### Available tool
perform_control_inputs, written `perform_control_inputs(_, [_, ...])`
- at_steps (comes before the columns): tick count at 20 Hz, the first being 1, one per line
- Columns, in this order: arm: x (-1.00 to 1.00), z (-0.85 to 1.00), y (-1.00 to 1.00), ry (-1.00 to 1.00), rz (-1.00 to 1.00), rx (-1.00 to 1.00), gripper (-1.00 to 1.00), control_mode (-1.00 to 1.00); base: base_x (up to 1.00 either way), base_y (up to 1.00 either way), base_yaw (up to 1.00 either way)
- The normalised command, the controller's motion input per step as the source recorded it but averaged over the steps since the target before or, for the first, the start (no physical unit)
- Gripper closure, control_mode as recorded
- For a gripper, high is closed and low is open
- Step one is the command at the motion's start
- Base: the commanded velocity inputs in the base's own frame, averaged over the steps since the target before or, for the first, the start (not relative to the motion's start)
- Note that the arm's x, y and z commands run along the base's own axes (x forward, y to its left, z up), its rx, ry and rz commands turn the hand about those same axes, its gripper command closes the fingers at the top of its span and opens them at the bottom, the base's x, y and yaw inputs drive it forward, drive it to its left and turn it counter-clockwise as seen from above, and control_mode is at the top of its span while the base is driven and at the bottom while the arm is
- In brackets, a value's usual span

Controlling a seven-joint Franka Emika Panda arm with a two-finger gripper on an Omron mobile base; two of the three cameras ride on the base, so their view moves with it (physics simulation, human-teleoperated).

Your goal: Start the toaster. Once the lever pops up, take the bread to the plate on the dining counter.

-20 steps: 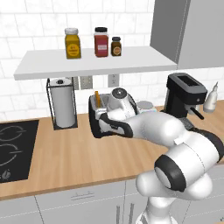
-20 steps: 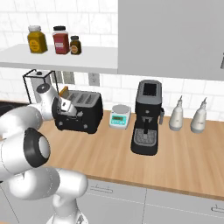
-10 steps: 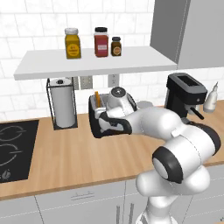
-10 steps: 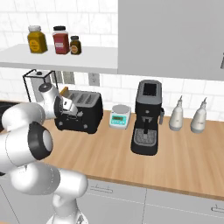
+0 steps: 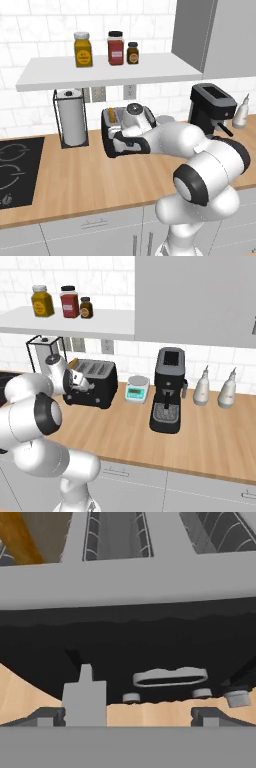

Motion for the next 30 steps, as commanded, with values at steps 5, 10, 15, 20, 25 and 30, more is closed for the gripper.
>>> perform_control_inputs(5, [0.00, -0.22, 0.00, -0.01, 0.00, 0.00, -1.00, -1.00, 0.00, 0.00, 0.00])
perform_control_inputs(10, [0.00, -0.25, 0.00, -0.01, 0.00, 0.00, -1.00, -1.00, 0.00, 0.00, 0.00])
perform_control_inputs(15, [0.00, -0.20, 0.00, 0.00, 0.00, 0.00, -1.00, -1.00, 0.00, 0.00, 0.00])
perform_control_inputs(20, [0.00, -0.09, 0.00, 0.00, 0.00, 0.00, -1.00, -1.00, 0.00, 0.00, 0.00])
perform_control_inputs(25, [-0.03, 0.01, 0.00, -0.01, 0.00, 0.00, -1.00, -1.00, 0.00, 0.00, 0.00])
perform_control_inputs(30, [-0.28, 0.44, 0.00, -0.08, -0.01, 0.00, -1.00, -1.00, 0.00, 0.00, 0.00])
